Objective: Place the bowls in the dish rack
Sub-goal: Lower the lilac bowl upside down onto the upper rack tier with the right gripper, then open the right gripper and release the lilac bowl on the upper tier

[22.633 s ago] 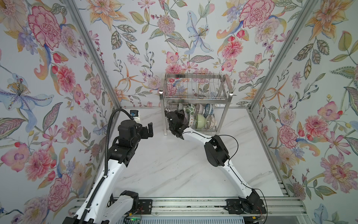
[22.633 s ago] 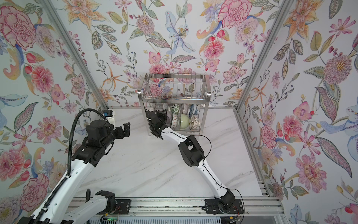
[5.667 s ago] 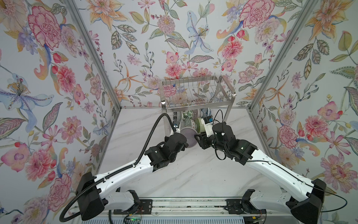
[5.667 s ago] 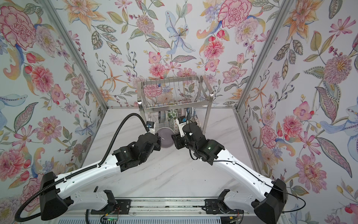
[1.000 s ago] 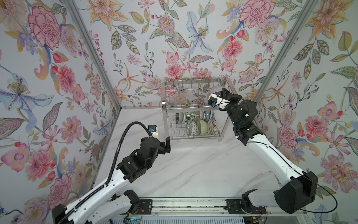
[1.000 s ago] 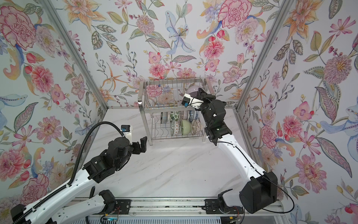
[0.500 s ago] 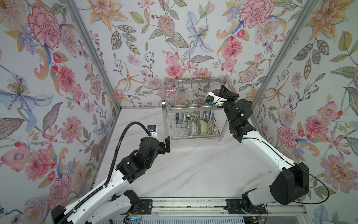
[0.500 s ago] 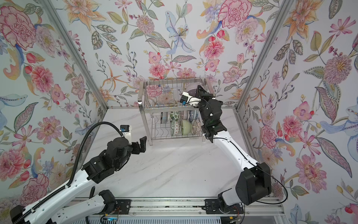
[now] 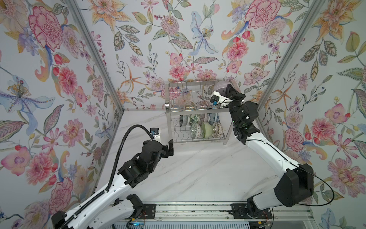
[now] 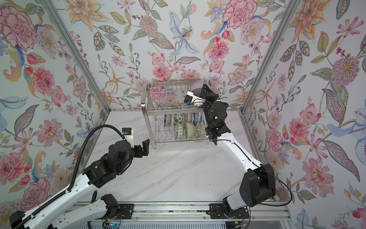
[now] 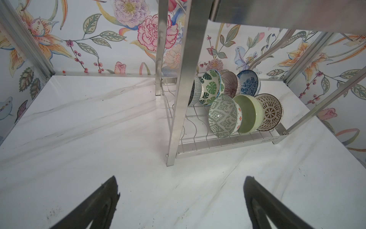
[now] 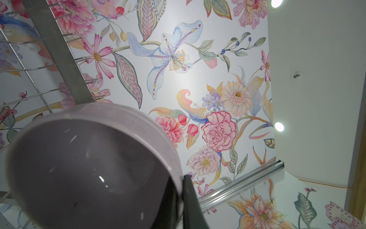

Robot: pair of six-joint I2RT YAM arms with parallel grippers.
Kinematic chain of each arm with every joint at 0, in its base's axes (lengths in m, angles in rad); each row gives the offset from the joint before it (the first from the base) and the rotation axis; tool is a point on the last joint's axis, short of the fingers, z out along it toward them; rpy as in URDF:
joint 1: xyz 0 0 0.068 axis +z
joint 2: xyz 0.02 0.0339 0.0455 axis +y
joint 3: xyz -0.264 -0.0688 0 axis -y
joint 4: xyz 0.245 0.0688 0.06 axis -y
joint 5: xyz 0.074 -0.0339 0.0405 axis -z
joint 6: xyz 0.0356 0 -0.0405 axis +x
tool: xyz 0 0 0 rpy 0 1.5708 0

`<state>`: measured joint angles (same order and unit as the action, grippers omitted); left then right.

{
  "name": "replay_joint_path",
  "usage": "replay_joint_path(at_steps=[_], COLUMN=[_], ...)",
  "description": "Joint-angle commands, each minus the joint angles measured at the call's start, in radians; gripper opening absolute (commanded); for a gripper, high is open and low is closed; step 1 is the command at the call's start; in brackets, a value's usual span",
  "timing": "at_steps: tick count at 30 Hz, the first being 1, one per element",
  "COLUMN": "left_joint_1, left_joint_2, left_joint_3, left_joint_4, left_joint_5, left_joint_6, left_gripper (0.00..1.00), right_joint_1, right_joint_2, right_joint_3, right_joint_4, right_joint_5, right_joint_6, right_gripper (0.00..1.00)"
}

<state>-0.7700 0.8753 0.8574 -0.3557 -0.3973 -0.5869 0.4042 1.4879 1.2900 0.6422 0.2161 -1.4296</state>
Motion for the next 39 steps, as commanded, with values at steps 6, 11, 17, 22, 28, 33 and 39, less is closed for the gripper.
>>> replay_joint_path(at_steps=[6,11,17,22,28,33,39], left_joint_1=[0.013,0.013,0.014,0.012,0.013,0.012,0.014], left_joint_2=[-0.015,-0.01,-0.005,-0.01,-0.004,0.006,0.015], left_joint_3=[-0.007,-0.003,-0.002,-0.004,0.0,0.003,0.006], left_joint_4=[0.006,0.011,0.017,0.015,0.017,0.023,0.028], left_joint_5=[-0.004,0.0,0.007,0.005,0.006,0.01,0.015], left_joint_6=[0.007,0.01,0.009,0.008,0.012,0.017,0.022], left_gripper=[0.99,0.99,0.99,0.99,0.99,0.99,0.99], right_joint_1=[0.004,0.013,0.024,0.039,0.063,0.075,0.077], right_joint_2=[-0.094,-0.149,-0.203,-0.253,-0.294,-0.324,-0.34], right_joint_3=[-0.051,-0.103,-0.159,-0.213,-0.285,-0.328,-0.337], right_joint_4=[0.103,0.081,0.048,-0.004,-0.037,-0.071,-0.119], right_joint_5=[-0.008,-0.006,-0.017,-0.023,0.001,0.015,0.016], right_joint_6=[0.003,0.011,0.025,0.056,0.078,0.104,0.13], right_gripper=[0.0,0.0,0.0,0.03,0.06,0.12,0.17])
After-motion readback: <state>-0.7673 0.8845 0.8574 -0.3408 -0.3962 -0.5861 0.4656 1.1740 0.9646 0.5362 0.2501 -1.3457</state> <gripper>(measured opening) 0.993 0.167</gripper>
